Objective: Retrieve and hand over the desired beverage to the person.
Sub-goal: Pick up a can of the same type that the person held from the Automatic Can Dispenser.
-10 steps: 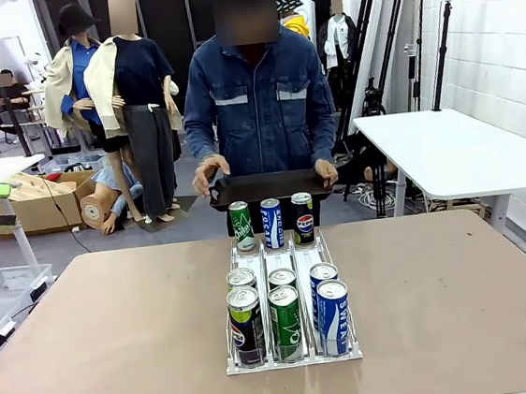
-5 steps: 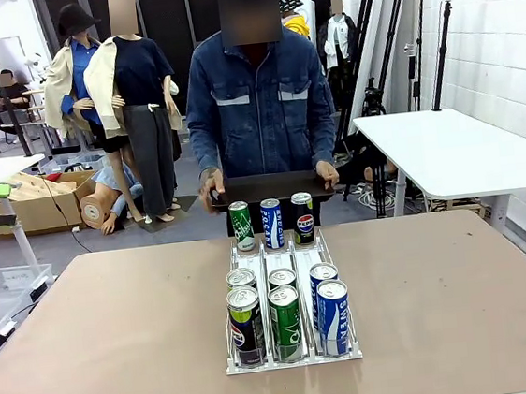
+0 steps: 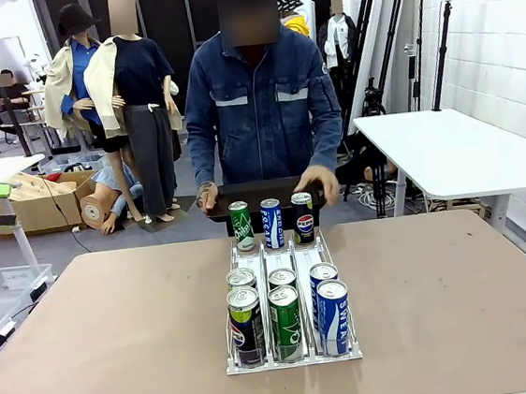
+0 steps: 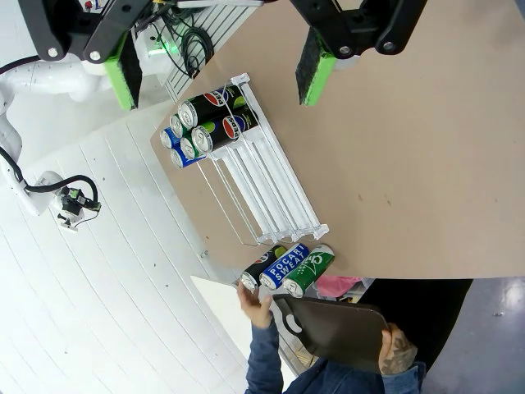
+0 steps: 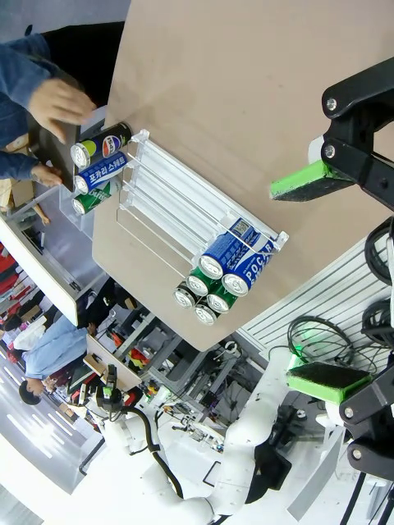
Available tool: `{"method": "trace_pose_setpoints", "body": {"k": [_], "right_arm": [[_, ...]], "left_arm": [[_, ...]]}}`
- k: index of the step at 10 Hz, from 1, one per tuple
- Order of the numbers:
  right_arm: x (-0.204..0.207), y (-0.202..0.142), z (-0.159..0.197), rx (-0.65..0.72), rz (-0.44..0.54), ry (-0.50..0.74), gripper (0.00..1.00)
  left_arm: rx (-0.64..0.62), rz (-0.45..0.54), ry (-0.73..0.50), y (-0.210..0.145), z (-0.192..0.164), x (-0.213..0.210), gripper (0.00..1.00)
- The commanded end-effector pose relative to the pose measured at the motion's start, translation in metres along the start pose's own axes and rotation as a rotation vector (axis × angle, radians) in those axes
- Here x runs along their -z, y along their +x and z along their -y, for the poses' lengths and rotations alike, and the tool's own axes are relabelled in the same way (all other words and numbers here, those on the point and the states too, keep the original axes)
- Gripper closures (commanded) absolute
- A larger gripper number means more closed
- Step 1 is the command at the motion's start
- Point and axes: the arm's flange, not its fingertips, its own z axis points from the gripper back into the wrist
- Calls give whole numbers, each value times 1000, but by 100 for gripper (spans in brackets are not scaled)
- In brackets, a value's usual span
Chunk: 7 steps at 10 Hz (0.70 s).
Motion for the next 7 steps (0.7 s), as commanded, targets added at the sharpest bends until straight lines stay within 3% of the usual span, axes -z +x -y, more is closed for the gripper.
{"method": "trace_pose_setpoints", "body": {"k": [1, 7], "right_arm": [[0, 0, 0, -4, 6, 4, 0], [0, 0, 0, -4, 6, 4, 0]], "left_arm": [[-2, -2, 10, 0, 0, -2, 0], [-2, -2, 10, 0, 0, -2, 0]]}}
